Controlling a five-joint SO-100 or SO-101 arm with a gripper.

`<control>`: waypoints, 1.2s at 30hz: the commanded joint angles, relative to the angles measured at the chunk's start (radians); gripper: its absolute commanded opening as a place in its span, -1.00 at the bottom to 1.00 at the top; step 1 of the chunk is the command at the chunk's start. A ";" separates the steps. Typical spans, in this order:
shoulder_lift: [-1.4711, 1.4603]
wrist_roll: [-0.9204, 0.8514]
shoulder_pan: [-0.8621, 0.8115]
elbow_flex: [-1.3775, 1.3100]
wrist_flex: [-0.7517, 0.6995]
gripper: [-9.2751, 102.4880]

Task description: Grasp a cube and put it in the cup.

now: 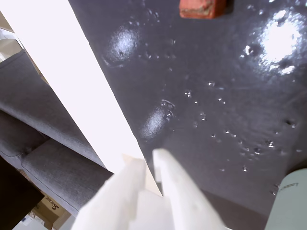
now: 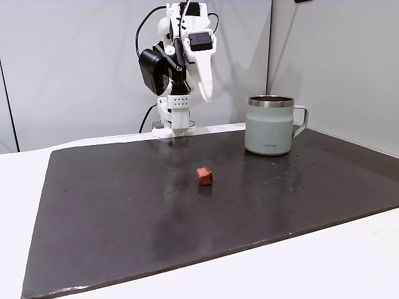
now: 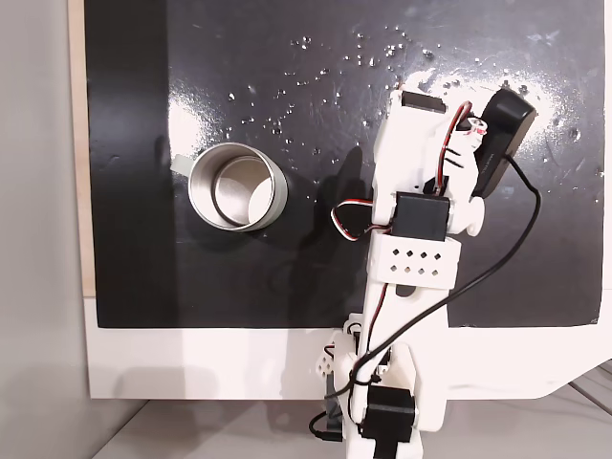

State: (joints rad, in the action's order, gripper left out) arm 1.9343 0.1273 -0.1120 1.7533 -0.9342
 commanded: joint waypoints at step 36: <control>-0.394 0.063 0.034 -0.512 -0.385 -0.83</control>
State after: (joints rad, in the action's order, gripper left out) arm 1.5309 0.1979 -0.0675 1.3131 -1.3131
